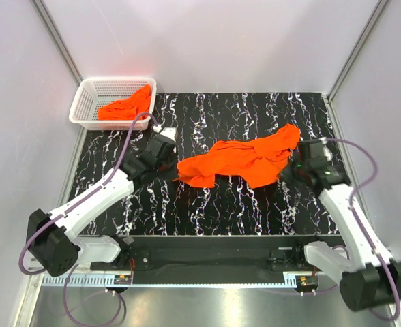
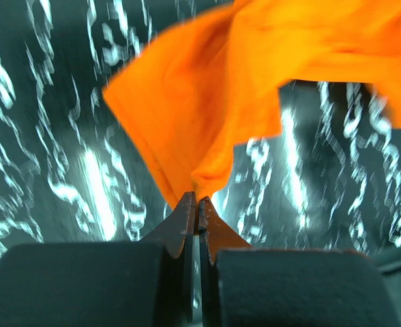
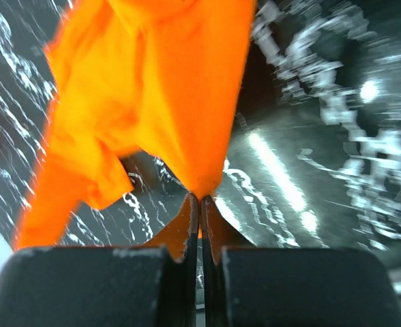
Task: Fold and stack the t-shirts
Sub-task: Flatten the tshirt out
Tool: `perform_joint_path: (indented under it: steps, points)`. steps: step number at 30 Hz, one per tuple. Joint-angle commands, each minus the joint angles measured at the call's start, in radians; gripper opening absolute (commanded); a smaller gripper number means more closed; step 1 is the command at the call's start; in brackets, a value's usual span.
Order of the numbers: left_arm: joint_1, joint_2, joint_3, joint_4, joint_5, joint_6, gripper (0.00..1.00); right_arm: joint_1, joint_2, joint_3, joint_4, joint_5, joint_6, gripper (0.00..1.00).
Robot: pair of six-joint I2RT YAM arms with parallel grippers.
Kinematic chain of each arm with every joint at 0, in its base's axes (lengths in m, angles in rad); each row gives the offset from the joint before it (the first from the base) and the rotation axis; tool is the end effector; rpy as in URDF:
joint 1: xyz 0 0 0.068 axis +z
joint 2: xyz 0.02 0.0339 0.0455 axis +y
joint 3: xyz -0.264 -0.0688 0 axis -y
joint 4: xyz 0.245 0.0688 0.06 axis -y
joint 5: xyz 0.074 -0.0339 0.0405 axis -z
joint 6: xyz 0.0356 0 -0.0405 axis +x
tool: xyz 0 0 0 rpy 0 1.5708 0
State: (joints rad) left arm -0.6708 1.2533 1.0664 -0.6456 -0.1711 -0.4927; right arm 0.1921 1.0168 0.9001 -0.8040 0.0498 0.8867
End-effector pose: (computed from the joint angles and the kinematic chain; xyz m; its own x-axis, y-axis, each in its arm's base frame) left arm 0.2097 -0.1587 0.2971 -0.7577 0.0063 -0.6525 0.1866 0.9603 -0.2074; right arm 0.1944 0.0360 0.2819 -0.6187 0.6682 -0.4132 0.5037 0.7410 0.4440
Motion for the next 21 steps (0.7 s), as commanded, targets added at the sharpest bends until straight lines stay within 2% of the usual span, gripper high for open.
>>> perform_joint_path:
  steps: [1, 8, 11, 12, 14, 15, 17, 21]
  points:
    - [-0.001, -0.077, -0.094, 0.015, 0.087, -0.063, 0.0, -0.064, -0.116, 0.074, -0.269, 0.11, -0.074, 0.0]
    - [-0.019, -0.305, -0.35, 0.017, 0.131, -0.205, 0.0, -0.111, -0.208, 0.148, -0.4, 0.148, -0.144, 0.0]
    - [-0.019, -0.368, -0.439, 0.012, 0.162, -0.263, 0.15, -0.111, -0.23, 0.189, -0.458, 0.186, -0.164, 0.0]
    - [-0.019, -0.409, -0.457, 0.009, 0.166, -0.277, 0.29, -0.111, -0.233, 0.21, -0.474, 0.197, -0.17, 0.0]
    - [-0.019, -0.449, -0.509, 0.006, 0.196, -0.316, 0.42, -0.111, -0.247, 0.218, -0.488, 0.19, -0.19, 0.0]
    - [-0.019, -0.471, -0.523, 0.004, 0.2, -0.325, 0.54, -0.111, -0.251, 0.209, -0.489, 0.182, -0.189, 0.0]
    - [-0.019, -0.528, -0.537, -0.009, 0.206, -0.337, 0.61, -0.111, -0.264, 0.186, -0.483, 0.135, -0.187, 0.0]
    - [-0.019, -0.552, -0.511, -0.032, 0.176, -0.333, 0.62, -0.111, -0.276, 0.105, -0.446, 0.049, -0.181, 0.0]
